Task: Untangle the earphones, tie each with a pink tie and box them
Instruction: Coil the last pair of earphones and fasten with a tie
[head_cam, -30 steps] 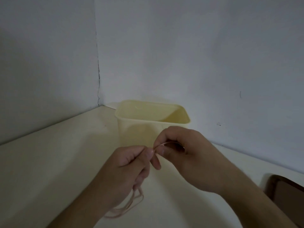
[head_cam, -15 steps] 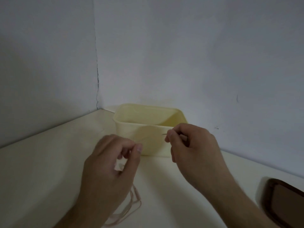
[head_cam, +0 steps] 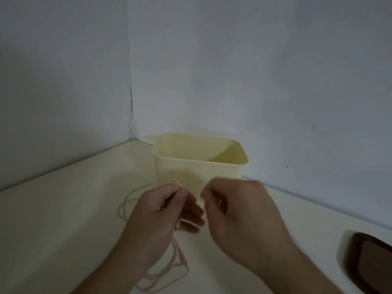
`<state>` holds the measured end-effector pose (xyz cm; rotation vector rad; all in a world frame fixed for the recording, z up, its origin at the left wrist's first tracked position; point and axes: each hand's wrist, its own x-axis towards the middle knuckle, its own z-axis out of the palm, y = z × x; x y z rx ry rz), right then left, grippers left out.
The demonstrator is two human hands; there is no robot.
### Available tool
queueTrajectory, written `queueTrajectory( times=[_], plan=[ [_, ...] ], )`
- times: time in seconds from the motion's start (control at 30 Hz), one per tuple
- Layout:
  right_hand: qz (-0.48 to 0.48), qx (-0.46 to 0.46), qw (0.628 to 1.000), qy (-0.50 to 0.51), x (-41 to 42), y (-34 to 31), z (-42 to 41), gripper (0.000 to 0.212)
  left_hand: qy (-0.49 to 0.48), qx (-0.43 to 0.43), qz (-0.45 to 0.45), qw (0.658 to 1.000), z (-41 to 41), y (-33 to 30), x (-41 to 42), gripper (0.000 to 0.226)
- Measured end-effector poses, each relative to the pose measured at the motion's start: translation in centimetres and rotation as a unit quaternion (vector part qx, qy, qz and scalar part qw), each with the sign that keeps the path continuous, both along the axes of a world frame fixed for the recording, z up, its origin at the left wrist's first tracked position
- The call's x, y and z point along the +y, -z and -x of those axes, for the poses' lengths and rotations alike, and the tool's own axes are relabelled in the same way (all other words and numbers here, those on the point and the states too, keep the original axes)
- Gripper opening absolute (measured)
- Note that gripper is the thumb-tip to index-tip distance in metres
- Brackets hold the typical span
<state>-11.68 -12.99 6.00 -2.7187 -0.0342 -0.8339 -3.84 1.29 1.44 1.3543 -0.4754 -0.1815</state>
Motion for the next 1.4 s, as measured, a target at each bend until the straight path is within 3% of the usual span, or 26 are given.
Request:
queueTrajectory(
  times=[0.03,0.1,0.13,0.2,0.27,0.33,0.43,0.5,0.6,0.7,0.8,0.93,1.0,1.13,1.27,1.4],
  plan=[
    [-0.018,-0.023,0.999,-0.019,-0.4,-0.2,-0.1,0.03,0.029,0.01,0.003,1.0,0.0,0.0,0.1,0.031],
    [-0.017,-0.023,0.992,-0.122,-1.0,-0.3,-0.6,0.059,0.137,0.029,0.016,0.99,-0.1,0.1,0.5,0.028],
    [-0.018,-0.01,0.985,-0.169,-1.2,-0.2,-0.9,0.062,0.205,0.044,0.027,0.977,-0.1,0.1,0.6,0.026],
    [-0.027,0.01,0.975,-0.219,-1.8,0.4,-1.4,0.05,0.313,0.062,0.055,0.946,-0.4,-0.1,1.1,0.023],
    [-0.072,0.026,0.976,-0.205,-2.7,0.4,-1.5,0.027,0.376,0.056,0.089,0.921,-0.7,-0.1,1.4,0.02],
    [-0.17,0.066,0.964,-0.192,-3.3,-0.1,-1.2,0.019,0.396,0.047,0.134,0.907,-1.1,-0.2,1.7,0.015],
    [-0.393,0.072,0.894,-0.202,-3.1,-0.5,-1.0,0.025,0.435,0.06,0.223,0.87,-1.7,0.2,2.1,0.023],
    [-0.448,0.087,0.869,-0.194,-2.4,0.2,-1.3,0.028,0.404,0.057,0.246,0.879,-1.8,0.5,1.9,0.025],
    [-0.299,0.125,0.93,-0.175,-1.3,1.5,-1.5,0.026,0.234,0.049,0.234,0.943,-1.2,0.0,1.5,0.033],
    [-0.197,0.138,0.96,-0.145,-0.5,1.8,-1.3,0.031,0.124,0.064,0.227,0.964,-0.7,-0.9,1.2,0.03],
    [-0.131,0.136,0.974,-0.125,-0.2,1.7,-1.1,0.026,0.056,0.007,0.142,0.988,-0.8,-1.1,1.2,0.025],
    [-0.109,0.148,0.976,-0.12,-0.3,1.0,-0.7,0.022,0.005,-0.075,0.017,0.997,-1.2,-0.3,1.1,0.026],
    [-0.113,0.129,0.98,-0.104,-0.8,0.3,-0.5,0.02,0.026,-0.079,-0.025,0.996,-1.4,0.1,1.1,0.026],
    [-0.198,0.09,0.971,-0.096,-2.3,-1.0,-0.2,0.024,0.178,-0.033,-0.045,0.982,-1.0,0.0,1.2,0.022],
    [-0.274,0.055,0.955,-0.099,-2.9,-0.4,-0.7,0.021,0.292,0.049,0.057,0.953,-0.8,0.0,1.3,0.028],
    [-0.254,0.09,0.959,-0.092,-2.3,1.0,-1.3,0.027,0.226,0.077,0.144,0.96,-0.8,0.2,1.2,0.057]
  ],
)
